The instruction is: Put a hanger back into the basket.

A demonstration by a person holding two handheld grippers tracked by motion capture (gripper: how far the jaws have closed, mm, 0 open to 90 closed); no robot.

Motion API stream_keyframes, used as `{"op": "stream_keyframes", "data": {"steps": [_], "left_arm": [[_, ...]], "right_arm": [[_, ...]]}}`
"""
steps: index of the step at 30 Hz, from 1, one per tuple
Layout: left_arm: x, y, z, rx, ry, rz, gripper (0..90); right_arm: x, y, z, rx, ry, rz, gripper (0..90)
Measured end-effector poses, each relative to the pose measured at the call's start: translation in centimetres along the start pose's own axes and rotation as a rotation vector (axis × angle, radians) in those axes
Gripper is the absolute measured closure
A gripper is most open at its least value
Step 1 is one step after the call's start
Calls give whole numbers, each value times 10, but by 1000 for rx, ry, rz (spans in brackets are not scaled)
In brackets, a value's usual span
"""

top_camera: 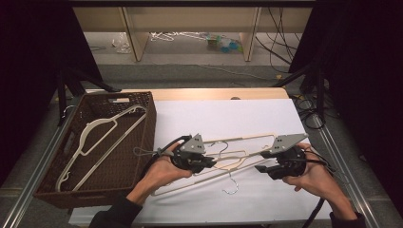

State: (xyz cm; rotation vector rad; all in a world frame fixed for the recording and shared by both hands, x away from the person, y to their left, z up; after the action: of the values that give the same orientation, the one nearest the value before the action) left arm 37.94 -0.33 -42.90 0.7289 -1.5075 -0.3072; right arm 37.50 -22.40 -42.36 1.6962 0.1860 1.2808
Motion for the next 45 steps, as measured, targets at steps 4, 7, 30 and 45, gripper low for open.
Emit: {"op": "stream_keyframes", "data": {"steps": [4,7,30,45], "left_arm": [[8,11,-5,40,64,24,855],[18,22,-9,58,78,45,855],[61,172,-67,250,191,203,856],[-3,241,-113,460,227,170,856]], "right_arm": [[-2,6,-5,21,-57,39,427],[-4,8,-4,4,-99,89,405],[-15,-6,-2,-56,-227,264,307],[-19,-13,-3,-47,-245,253,298]]}}
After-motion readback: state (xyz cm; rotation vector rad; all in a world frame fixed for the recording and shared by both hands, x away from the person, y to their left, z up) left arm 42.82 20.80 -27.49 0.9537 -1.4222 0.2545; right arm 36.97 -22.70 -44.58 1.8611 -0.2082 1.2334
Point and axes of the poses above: each handheld gripper's, and its own axes: y roughly backward along the jaws, x roughly out of its top, z roughly to its right, the point moved 7 cm from there along -y, roughly forward along the jaws, and after that the axes turned 8 degrees about -y, right-handed, at the moved point
